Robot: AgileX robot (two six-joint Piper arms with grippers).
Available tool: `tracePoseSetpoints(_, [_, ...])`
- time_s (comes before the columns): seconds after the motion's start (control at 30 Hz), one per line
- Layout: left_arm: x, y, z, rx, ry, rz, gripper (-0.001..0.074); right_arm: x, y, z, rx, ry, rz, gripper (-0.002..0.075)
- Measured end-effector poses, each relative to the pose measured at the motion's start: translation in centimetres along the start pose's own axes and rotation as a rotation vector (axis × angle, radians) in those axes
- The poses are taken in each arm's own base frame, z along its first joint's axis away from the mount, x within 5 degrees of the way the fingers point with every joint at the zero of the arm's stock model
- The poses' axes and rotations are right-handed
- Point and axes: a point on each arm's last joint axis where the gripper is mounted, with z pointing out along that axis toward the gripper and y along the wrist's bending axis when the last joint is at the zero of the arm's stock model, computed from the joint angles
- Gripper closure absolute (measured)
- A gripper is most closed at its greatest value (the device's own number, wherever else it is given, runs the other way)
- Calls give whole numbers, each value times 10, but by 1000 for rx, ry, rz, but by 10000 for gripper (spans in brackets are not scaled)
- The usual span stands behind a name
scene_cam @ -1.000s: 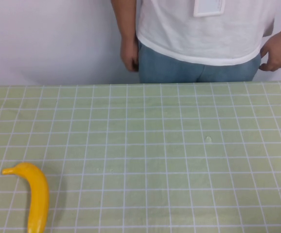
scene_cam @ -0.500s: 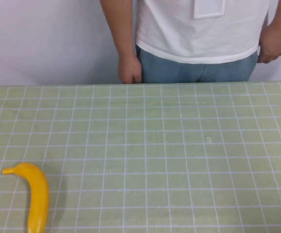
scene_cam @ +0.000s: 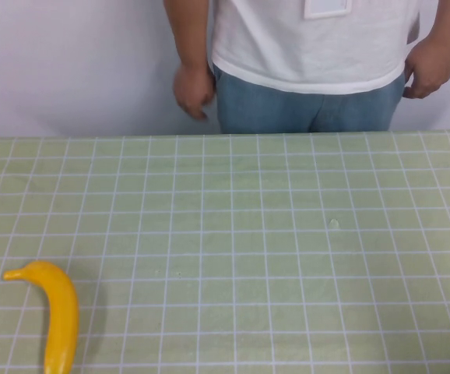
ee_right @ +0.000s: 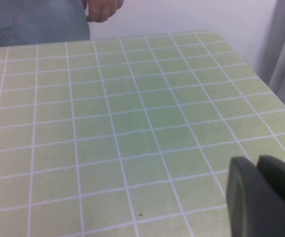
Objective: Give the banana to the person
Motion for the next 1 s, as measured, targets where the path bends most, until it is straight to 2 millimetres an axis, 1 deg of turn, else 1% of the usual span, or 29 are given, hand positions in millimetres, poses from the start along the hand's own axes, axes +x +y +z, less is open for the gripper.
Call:
tracePoseSetpoints(0.1, [0,1,20,-73,159,33,738,0,0,0,0,0,0,735])
tracePoseSetpoints(0.27, [7,0,48,-94,278,25,738,0,0,0,0,0,0,735])
tracePoseSetpoints(0.4, [16,-2,63,-107,419,21,738,0,0,0,0,0,0,735])
tracePoseSetpoints(0.53, [15,-5,77,-116,592,84,730,0,0,0,0,0,0,735])
tracePoseSetpoints(0.63, [15,-8,89,-118,726,105,671,0,0,0,0,0,0,735])
tracePoseSetpoints(0.67, [18,-9,93,-115,771,103,633,0,0,0,0,0,0,735])
tracePoseSetpoints(0.73, [26,-11,101,-111,855,87,554,0,0,0,0,0,0,735])
tracePoseSetpoints(0.8, [40,-11,109,-107,937,54,479,0,0,0,0,0,0,735])
tracePoseSetpoints(0.9, [65,-9,117,-120,1033,18,428,0,0,0,0,0,0,735])
tracePoseSetpoints(1.0, [83,-5,122,-139,1059,-2,413,0,0,0,0,0,0,735])
